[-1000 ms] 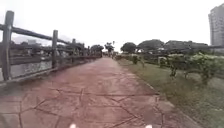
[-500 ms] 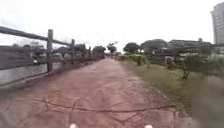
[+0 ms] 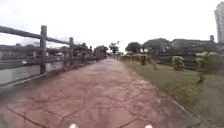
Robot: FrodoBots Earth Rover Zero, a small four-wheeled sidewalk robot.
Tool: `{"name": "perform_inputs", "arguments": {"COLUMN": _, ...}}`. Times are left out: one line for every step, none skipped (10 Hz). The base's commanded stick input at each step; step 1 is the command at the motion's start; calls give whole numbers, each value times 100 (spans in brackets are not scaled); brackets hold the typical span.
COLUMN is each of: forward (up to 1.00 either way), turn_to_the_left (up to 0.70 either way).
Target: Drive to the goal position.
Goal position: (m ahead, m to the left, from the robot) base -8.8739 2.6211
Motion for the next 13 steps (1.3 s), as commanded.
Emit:
{"name": "perform_inputs", "arguments": {"forward": 93, "turn_to_the_left": 0}}
{"name": "perform_inputs", "arguments": {"forward": 93, "turn_to_the_left": 0}}
{"name": "perform_inputs", "arguments": {"forward": 93, "turn_to_the_left": 0}}
{"name": "perform_inputs", "arguments": {"forward": 93, "turn_to_the_left": 0}}
{"name": "perform_inputs", "arguments": {"forward": 93, "turn_to_the_left": -1}}
{"name": "perform_inputs", "arguments": {"forward": 93, "turn_to_the_left": -14}}
{"name": "perform_inputs", "arguments": {"forward": 93, "turn_to_the_left": -37}}
{"name": "perform_inputs", "arguments": {"forward": 93, "turn_to_the_left": -37}}
{"name": "perform_inputs", "arguments": {"forward": 93, "turn_to_the_left": -37}}
{"name": "perform_inputs", "arguments": {"forward": 93, "turn_to_the_left": -34}}
{"name": "perform_inputs", "arguments": {"forward": 93, "turn_to_the_left": -10}}
{"name": "perform_inputs", "arguments": {"forward": 93, "turn_to_the_left": -2}}
{"name": "perform_inputs", "arguments": {"forward": 93, "turn_to_the_left": 0}}
